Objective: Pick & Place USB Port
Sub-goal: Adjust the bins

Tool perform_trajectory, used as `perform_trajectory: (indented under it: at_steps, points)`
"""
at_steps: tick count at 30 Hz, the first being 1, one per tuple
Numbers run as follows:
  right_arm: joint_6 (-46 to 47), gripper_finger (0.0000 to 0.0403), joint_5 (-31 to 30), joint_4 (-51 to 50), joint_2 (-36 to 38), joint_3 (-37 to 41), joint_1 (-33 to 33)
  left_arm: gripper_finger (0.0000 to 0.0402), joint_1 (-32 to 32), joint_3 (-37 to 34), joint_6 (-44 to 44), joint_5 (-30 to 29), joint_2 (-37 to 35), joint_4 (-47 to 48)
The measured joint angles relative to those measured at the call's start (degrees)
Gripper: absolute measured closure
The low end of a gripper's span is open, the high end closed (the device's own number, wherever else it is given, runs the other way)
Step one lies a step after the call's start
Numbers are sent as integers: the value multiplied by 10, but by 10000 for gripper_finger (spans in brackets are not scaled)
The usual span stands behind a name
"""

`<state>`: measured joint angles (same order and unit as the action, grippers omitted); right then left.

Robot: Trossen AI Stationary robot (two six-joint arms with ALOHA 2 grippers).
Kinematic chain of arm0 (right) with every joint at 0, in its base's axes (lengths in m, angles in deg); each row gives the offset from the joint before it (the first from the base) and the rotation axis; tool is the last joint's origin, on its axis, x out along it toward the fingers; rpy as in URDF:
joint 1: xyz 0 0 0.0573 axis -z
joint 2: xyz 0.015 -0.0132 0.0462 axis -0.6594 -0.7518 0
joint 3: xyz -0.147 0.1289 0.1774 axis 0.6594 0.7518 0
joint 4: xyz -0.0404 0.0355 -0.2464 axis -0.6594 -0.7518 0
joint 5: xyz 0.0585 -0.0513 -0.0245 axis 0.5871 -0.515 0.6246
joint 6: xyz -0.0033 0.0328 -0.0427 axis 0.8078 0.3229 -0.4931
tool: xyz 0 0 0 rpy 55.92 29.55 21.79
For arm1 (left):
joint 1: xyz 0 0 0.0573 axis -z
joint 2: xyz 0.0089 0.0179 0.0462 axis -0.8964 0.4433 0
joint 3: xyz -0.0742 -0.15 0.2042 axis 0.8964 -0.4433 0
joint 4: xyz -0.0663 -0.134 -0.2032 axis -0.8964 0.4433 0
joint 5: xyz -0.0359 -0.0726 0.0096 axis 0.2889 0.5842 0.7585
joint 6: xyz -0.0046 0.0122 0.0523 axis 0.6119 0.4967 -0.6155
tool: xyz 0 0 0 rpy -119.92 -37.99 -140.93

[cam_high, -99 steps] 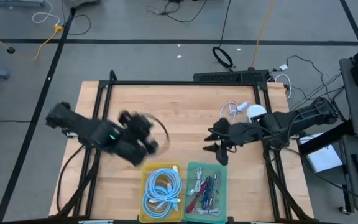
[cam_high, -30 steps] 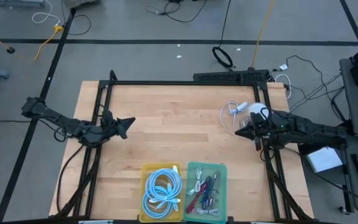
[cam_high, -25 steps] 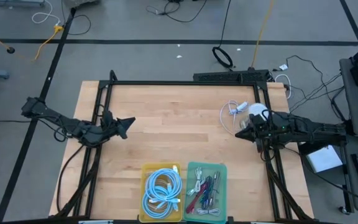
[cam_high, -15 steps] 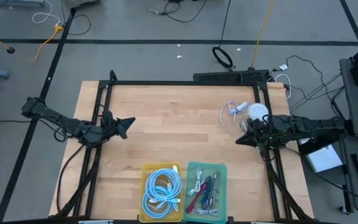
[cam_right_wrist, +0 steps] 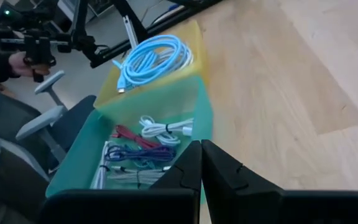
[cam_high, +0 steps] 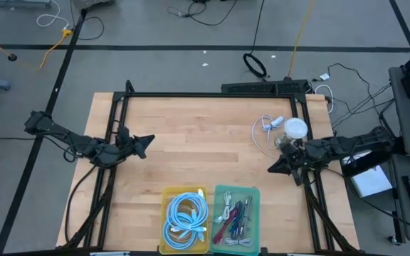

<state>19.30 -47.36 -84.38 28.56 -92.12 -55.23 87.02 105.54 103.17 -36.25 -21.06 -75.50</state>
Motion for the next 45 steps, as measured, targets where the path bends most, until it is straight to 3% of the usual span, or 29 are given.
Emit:
perform_trajectory:
  at_steps: [12, 20, 27, 36, 45]
  points:
    - [62, 403, -45, 136, 1, 112, -41, 400, 0, 0, 25, 0, 0, 37]
    - [65, 403, -64, 144, 1, 117, -50, 399, 0, 0, 55, 14, 9, 110]
    - [72, 403, -63, 146, 1, 118, -50, 380, 0, 0, 151, 16, 46, 147]
    - [72, 403, -63, 147, 1, 118, -50, 378, 0, 0, 157, 75, 85, 144]
    - [73, 403, -60, 154, 1, 119, -50, 378, 0, 0, 164, 78, 88, 144]
